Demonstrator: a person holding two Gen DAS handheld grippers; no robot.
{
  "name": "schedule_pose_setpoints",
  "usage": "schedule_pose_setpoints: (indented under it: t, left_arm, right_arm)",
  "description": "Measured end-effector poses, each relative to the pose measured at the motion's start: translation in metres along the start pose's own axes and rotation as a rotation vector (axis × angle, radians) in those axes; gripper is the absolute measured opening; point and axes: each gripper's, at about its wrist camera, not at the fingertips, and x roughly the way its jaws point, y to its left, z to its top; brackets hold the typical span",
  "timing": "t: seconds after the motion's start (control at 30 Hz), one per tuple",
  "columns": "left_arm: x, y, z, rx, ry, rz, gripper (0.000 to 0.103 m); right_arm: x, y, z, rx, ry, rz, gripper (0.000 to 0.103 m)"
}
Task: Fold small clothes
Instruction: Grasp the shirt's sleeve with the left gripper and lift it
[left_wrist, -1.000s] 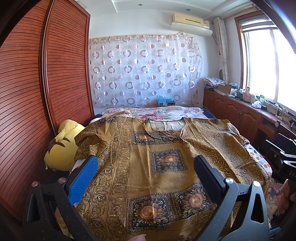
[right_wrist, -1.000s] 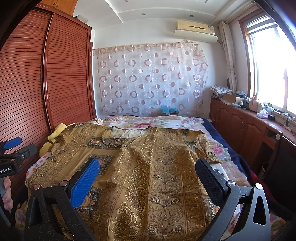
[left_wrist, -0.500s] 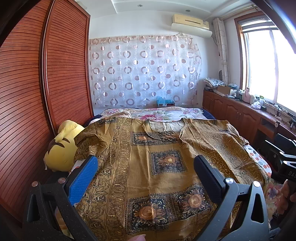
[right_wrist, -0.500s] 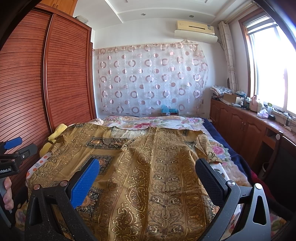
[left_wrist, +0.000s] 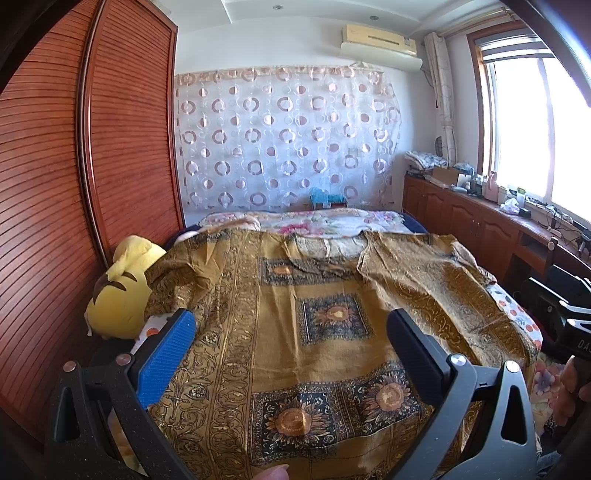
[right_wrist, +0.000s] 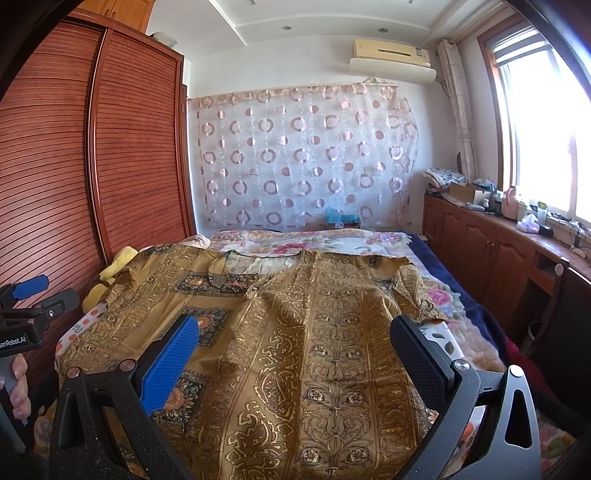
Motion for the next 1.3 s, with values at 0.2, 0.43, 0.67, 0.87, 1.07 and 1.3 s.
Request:
schedule_pose_setpoints:
  t: [0.2,0.43,0.67,0.87,1.07,1.3]
  left_arm:
    - [0.017,0.001,-0.009,0.014,0.059,-0.006,0.103]
    - [0.035,0.012,-0.021,0.004,0.12,-0.011,0.103]
    - [0.055,0.037,-0.034,-0.014,0.167,-0.017,0.103]
    - [0.074,0.066,-0.038,-0.033,0.213,0.003,0.103]
    - [0.089,0.108,-0.033,-0.082,0.237,-0.012,0.101]
    - [0.105,0.159,-0.018,-0.146,0.239,0.013,0.09]
  right_arm:
    - [0.009,-0.003,0.0,0.0,0.01,0.036,0.103]
    - [0.016,-0.002,0.0,-0.023,0.003,0.056,0.103]
    - [0.041,-0.001,0.006,-0.065,0.019,0.114,0.103]
    - [0.084,0.001,0.016,-0.12,0.065,0.128,0.103]
    - [0.129,0.008,0.017,-0.172,0.143,0.224,0.103]
    - [0.152,0.013,0.021,-0.217,0.213,0.284,0.103]
